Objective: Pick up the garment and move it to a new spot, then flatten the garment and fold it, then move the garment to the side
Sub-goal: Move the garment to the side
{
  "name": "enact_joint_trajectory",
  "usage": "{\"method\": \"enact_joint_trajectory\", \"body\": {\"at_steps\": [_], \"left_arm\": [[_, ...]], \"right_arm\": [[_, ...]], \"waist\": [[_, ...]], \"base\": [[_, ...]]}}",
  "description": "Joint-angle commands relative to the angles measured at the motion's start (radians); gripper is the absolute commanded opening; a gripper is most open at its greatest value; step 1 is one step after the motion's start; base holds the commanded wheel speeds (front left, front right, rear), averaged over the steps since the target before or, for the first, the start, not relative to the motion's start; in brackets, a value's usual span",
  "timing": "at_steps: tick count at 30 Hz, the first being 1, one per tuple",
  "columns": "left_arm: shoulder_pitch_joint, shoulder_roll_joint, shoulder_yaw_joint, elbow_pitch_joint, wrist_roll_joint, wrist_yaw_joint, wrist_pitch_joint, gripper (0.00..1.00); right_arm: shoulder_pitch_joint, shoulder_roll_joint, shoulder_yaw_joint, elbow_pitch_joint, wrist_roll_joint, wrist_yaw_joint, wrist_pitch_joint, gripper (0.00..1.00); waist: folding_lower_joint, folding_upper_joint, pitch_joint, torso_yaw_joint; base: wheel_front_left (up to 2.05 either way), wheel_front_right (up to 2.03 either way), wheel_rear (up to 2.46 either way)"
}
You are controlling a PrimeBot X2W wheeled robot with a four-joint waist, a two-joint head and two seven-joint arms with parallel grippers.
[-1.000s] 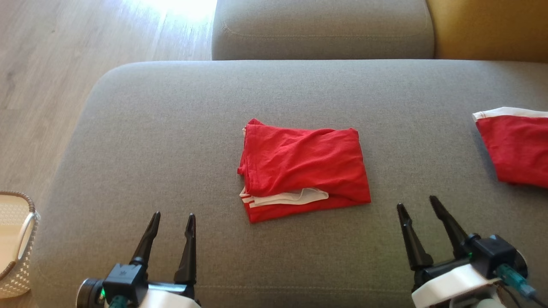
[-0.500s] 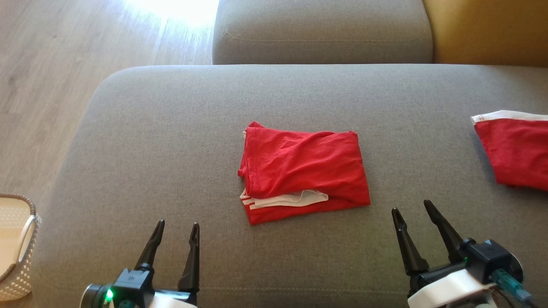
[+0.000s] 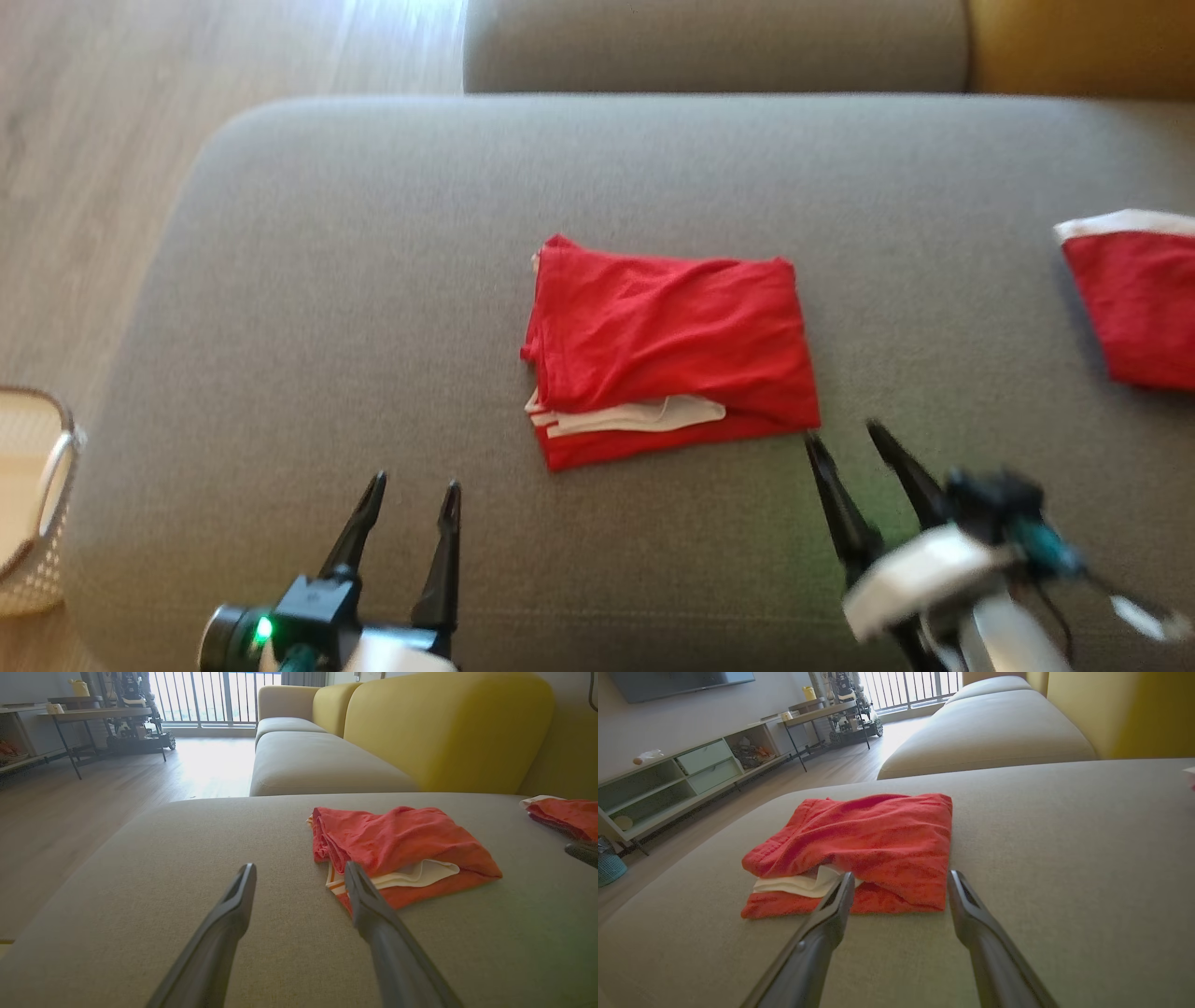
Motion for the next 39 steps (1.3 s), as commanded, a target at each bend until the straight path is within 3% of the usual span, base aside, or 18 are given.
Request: {"method": "enact_joint_trajectory", "body": {"at_steps": [1, 7, 12, 17, 27, 28, 29, 31, 39], "left_arm": [[-0.061, -0.008, 0.023, -0.032, 0.001, -0.004, -0.005, 1.0], [-0.107, -0.008, 0.01, -0.025, 0.005, -0.014, -0.005, 1.0], [-0.133, -0.008, -0.006, -0.018, -0.002, -0.022, -0.005, 1.0], [-0.15, -0.008, -0.021, -0.015, -0.005, -0.024, -0.005, 1.0], [-0.167, -0.008, -0.034, -0.011, 0.013, -0.028, -0.005, 1.0], [-0.168, -0.008, -0.035, -0.01, 0.013, -0.028, -0.005, 1.0], [-0.168, -0.008, -0.035, -0.011, 0.014, -0.028, -0.005, 1.0], [-0.168, -0.008, -0.036, -0.01, 0.014, -0.028, -0.005, 1.0], [-0.156, -0.008, -0.027, -0.016, 0.014, -0.028, -0.005, 1.0]], "right_arm": [[-0.067, -0.007, 0.029, -0.021, 0.006, 0.0, -0.01, 1.0], [-0.275, -0.007, 0.056, 0.216, 0.138, 0.0, 0.01, 1.0], [-0.414, -0.025, 0.04, 0.36, 0.273, 0.0, 0.088, 1.0], [-0.496, -0.048, 0.027, 0.447, 0.39, 0.0, 0.145, 1.0], [-0.536, -0.054, 0.106, 0.549, 0.488, 0.0, 0.208, 1.0], [-0.537, -0.053, 0.118, 0.552, 0.496, 0.0, 0.213, 0.82], [-0.537, -0.052, 0.129, 0.555, 0.503, 0.0, 0.215, 0.49], [-0.538, -0.055, 0.151, 0.56, 0.509, 0.0, 0.209, 0.0], [-0.57, -0.093, 0.207, 0.587, 0.491, 0.0, 0.131, 0.0]], "waist": [[0.0, 0.0, 0.026, 0.009], [0.0, 0.0, 0.09, 0.033], [0.0, 0.0, 0.125, 0.051], [0.0, 0.0, 0.145, 0.062], [0.0, 0.0, 0.151, 0.062], [0.0, 0.0, 0.151, 0.061], [0.0, 0.0, 0.15, 0.06], [0.0, 0.0, 0.147, 0.058], [0.0, 0.0, 0.127, 0.023]], "base": [[0.0, 0.0, 0.0], [0.0, 0.0, 0.0], [0.0, 0.0, 0.0], [0.0, 0.0, 0.0], [0.0, 0.0, 0.0], [0.0, 0.0, 0.0], [0.0, 0.0, 0.0], [0.0, 0.0, 0.0], [0.0, 0.0, 0.0]]}}
